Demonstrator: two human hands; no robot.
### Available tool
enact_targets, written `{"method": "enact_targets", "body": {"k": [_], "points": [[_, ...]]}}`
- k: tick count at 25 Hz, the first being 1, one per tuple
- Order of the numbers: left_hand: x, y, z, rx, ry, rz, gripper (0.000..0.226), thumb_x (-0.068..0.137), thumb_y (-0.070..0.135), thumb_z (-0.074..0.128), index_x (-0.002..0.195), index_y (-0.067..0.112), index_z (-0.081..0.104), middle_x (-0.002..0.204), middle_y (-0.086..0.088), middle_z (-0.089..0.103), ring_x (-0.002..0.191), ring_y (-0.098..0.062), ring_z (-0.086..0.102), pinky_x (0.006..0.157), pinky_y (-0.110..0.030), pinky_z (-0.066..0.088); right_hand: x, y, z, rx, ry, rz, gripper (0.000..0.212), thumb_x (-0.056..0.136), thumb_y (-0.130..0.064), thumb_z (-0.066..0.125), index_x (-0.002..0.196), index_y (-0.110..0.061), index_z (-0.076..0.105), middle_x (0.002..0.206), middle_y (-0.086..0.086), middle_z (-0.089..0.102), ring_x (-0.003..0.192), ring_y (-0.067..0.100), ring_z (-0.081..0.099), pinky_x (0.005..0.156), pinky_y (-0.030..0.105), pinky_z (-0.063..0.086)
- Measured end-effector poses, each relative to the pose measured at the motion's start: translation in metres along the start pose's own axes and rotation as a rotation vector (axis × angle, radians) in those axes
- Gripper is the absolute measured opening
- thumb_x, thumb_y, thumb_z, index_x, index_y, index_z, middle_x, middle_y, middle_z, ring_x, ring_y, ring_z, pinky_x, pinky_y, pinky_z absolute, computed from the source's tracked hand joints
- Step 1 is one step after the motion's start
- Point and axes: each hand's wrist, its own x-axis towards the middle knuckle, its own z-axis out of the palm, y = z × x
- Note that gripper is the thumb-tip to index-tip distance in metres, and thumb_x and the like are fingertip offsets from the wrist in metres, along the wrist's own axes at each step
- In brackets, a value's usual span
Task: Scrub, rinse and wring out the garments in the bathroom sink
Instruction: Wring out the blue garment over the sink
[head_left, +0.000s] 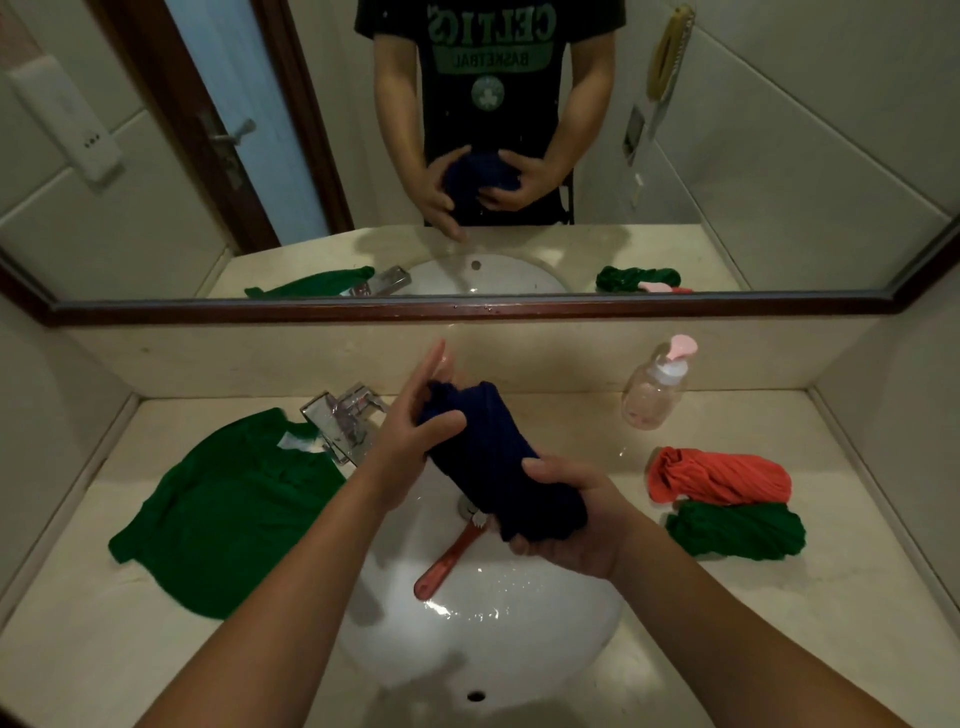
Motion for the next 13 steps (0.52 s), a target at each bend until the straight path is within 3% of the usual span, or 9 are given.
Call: {"method": "enact_targets", "body": {"k": [1,3,5,7,10,11,13], "points": [[0.001,-0.001,0.006,-0.100,-0.026,-0.018,0.113,0.057,0.058,0.090,0.153,0.042,0.033,0.144,0.022,0.051,0.140,-0.012,0.044,0.109,-0.044,0.047,0.002,0.001,0.002,0.064,-0.047,0.037,0.068,0.080,-0.026,0.080,0.139,-0.002,0.056,0.112,0.023,0.059,0.084,0.033,0.065,0.058,0.033,0.057],[0.004,-0.004,0.015,-0.307,-0.097,-0.048,0.097,0.062,0.047,0.091,0.147,0.032,0.046,0.143,0.011,0.059,0.136,-0.023,0.052,0.107,-0.053,0.047,0.007,0.005,0.004,0.190,-0.093,0.079,0.063,0.085,-0.027,0.076,0.137,0.004,0.057,0.116,0.024,0.059,0.084,0.033,0.066,0.057,0.031,0.059],[0.003,-0.003,0.020,-0.424,-0.128,-0.012,0.064,0.065,0.029,0.092,0.122,0.019,0.066,0.137,-0.012,0.062,0.128,-0.039,0.057,0.104,-0.060,0.047,0.010,0.009,0.000,0.263,-0.092,0.073,0.066,0.089,-0.030,0.073,0.142,0.003,0.053,0.119,0.024,0.058,0.085,0.032,0.066,0.058,0.031,0.059],[0.002,-0.003,0.024,-0.426,-0.067,0.004,0.036,0.064,0.015,0.089,0.092,0.013,0.068,0.107,-0.017,0.069,0.104,-0.039,0.068,0.096,-0.062,0.052,0.009,0.010,-0.004,0.276,-0.045,0.066,0.075,0.090,-0.042,0.071,0.147,0.001,0.047,0.118,0.023,0.057,0.084,0.032,0.066,0.057,0.032,0.059],[0.001,-0.011,0.029,-0.361,0.105,-0.012,0.026,0.069,0.012,0.081,0.082,0.012,0.059,0.086,-0.011,0.061,0.082,-0.029,0.062,0.095,-0.071,0.045,0.007,0.004,0.006,0.192,0.242,0.104,0.079,0.089,-0.063,0.064,0.134,0.003,0.058,0.101,0.021,0.065,0.071,0.029,0.066,0.046,0.030,0.055],[0.001,-0.015,0.031,-0.335,0.180,-0.026,0.028,0.069,0.016,0.083,0.080,0.014,0.058,0.084,-0.009,0.060,0.080,-0.028,0.059,0.091,-0.069,0.047,0.009,0.001,0.012,0.101,0.370,0.106,0.077,0.091,-0.066,0.059,0.128,0.002,0.062,0.094,0.019,0.069,0.066,0.027,0.066,0.044,0.028,0.052],[0.000,-0.019,0.036,-0.286,0.314,-0.057,0.029,0.068,0.023,0.086,0.076,0.018,0.058,0.080,-0.005,0.061,0.077,-0.027,0.058,0.075,-0.050,0.054,0.016,-0.003,0.018,-0.176,0.608,0.066,0.065,0.095,-0.065,0.054,0.117,-0.005,0.067,0.082,0.012,0.073,0.062,0.023,0.068,0.047,0.028,0.050]]}}
